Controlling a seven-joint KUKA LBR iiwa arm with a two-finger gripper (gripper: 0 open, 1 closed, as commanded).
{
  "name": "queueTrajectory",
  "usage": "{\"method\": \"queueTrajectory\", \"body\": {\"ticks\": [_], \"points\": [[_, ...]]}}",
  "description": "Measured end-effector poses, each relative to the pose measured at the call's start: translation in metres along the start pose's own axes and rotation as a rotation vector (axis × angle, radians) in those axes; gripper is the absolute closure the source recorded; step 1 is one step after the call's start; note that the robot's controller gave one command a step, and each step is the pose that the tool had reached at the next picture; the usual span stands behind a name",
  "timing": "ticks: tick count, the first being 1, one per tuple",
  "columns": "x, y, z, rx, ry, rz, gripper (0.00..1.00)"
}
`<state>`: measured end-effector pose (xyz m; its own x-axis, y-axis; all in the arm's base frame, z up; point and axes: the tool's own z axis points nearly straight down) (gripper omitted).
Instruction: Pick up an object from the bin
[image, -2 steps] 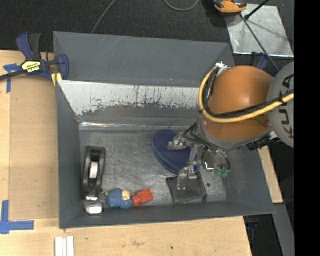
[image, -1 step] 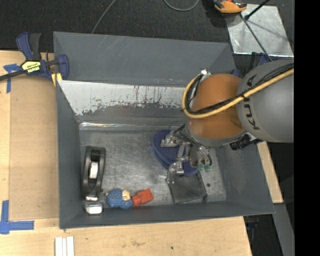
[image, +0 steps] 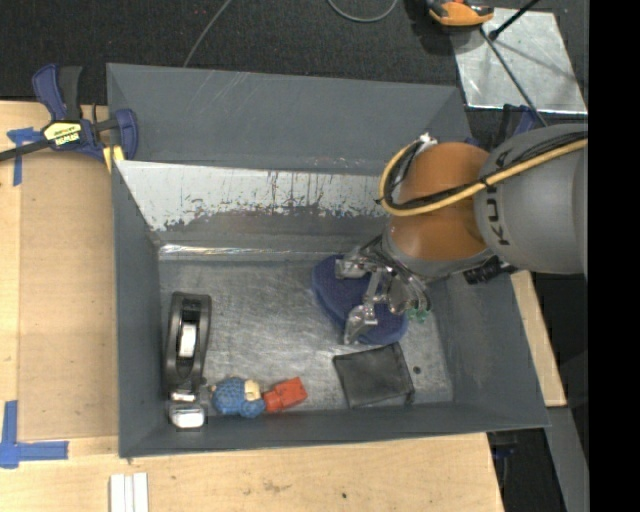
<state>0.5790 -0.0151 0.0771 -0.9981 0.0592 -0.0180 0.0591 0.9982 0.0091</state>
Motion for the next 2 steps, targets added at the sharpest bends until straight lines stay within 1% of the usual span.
{"method": "queueTrajectory", "body": {"ticks": [1,2], "points": [[-0.003,0.001,-0.004,0.001,-0.011,0.001,1.0],[-0.037,0.0,-0.005,0.012,0.011,-0.354,1.0]]}}
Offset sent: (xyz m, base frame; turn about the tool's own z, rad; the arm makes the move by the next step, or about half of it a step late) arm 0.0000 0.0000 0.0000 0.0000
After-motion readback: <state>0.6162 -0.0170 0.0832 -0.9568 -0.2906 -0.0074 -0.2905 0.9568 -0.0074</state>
